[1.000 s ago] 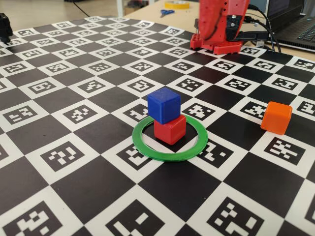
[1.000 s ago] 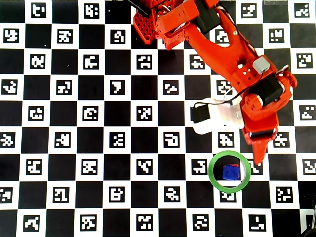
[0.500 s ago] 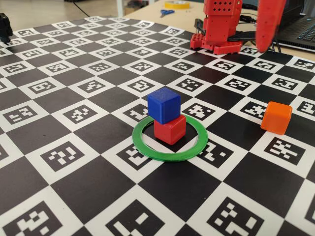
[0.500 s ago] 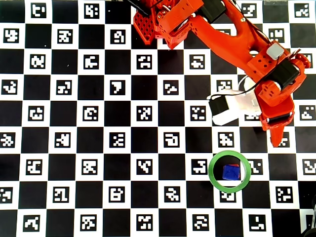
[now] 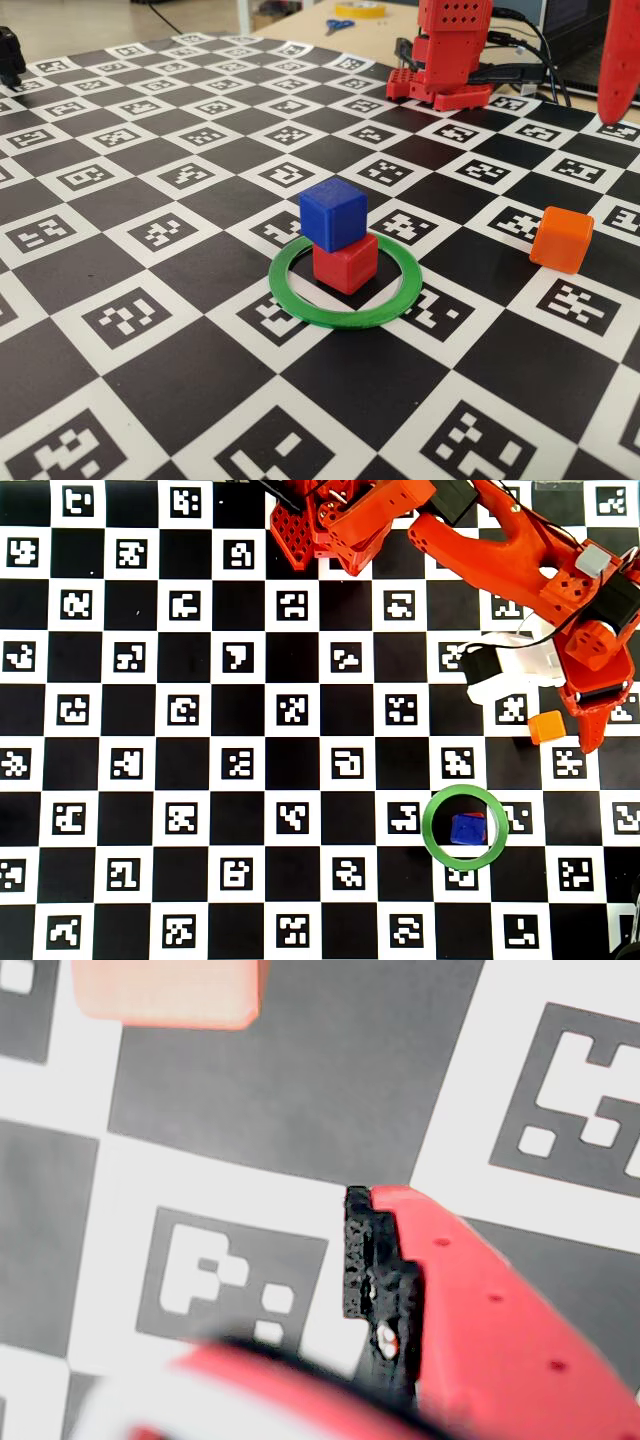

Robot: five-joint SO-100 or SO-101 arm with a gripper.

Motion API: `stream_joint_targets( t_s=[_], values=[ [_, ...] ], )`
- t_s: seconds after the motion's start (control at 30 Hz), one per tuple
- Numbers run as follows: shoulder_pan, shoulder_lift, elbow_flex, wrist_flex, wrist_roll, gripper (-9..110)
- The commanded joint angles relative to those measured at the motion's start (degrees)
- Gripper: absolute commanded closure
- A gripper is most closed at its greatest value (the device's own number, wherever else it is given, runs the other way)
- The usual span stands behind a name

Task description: Grab the red cube then put it in the green circle then put the blue cube on top and finally the orange cube on top

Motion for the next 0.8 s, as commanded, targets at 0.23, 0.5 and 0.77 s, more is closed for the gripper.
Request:
stream_joint_targets(
  t_s=[0.23, 0.5, 0.77],
  values=[
    [-0.09, -7.91, -8.88, -0.44, 4.92, 55],
    [0.26, -10.99, -8.17, -2.55, 5.19, 55],
    [0.97, -14.68, -7.56, -5.36, 4.39, 56]
  ],
)
